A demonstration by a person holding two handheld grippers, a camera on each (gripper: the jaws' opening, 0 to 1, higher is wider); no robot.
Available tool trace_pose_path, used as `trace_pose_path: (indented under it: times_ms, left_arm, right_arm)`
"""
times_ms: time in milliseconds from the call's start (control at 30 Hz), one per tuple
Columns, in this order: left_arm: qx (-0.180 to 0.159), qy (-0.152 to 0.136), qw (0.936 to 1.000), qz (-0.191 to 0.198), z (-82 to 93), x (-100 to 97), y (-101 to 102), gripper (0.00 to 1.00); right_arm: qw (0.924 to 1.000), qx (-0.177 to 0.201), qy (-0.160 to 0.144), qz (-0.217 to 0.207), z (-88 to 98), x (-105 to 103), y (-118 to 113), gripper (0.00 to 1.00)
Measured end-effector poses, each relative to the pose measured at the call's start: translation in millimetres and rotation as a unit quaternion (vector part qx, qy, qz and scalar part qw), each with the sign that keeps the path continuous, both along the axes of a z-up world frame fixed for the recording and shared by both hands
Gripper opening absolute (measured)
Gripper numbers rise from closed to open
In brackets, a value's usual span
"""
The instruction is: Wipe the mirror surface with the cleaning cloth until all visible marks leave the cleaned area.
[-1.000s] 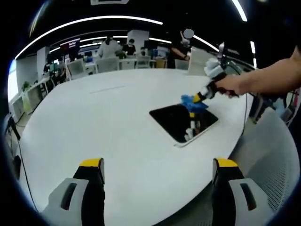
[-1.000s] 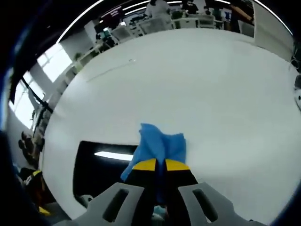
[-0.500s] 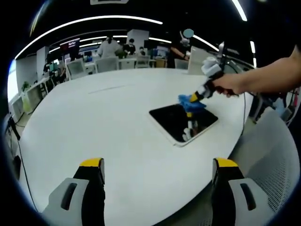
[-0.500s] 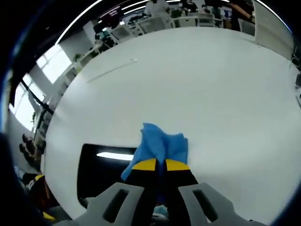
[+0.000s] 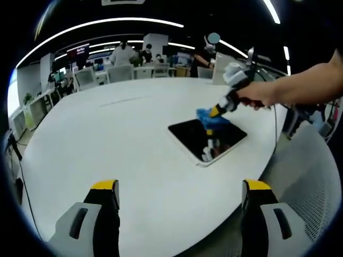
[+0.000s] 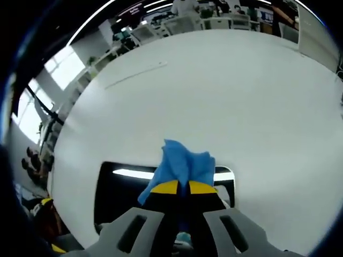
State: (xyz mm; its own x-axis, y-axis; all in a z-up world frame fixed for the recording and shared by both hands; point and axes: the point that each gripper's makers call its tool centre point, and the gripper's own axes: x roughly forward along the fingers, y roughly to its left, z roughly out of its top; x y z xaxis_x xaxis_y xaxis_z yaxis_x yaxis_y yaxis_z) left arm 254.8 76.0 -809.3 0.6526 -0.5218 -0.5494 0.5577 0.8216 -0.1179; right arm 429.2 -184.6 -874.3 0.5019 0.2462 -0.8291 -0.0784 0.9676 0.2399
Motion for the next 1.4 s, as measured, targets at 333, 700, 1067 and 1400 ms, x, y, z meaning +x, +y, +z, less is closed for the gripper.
trace_pose_path:
  times_ms: [333, 700, 1067, 1400]
  left_arm:
    - [0.002, -0.001, 1.0000, -0.003, -0.8, 0.1, 0, 0.94]
    - [0.001, -0.001, 1.0000, -0.002, -0.8, -0.1, 0, 0.94]
    - [-0.001, -0.001, 1.0000, -0.003, -0.4, 0.0, 0, 0.94]
    - [-0.001, -0.002, 1.0000, -0.003, 0.1, 0.4, 0, 0.94]
  right_arm:
    - [0.9999, 0.001, -0.003, 0.010, 1.6, -1, 18, 0.00]
    - [0.9998, 0.011, -0.002, 0.019, 2.1, -1, 38, 0.00]
    - [0.9994, 0.013, -0.002, 0.033, 2.9, 0, 58, 0.00]
    - [0.9991, 0.029, 0.004, 0.032, 2.0, 3, 80, 0.00]
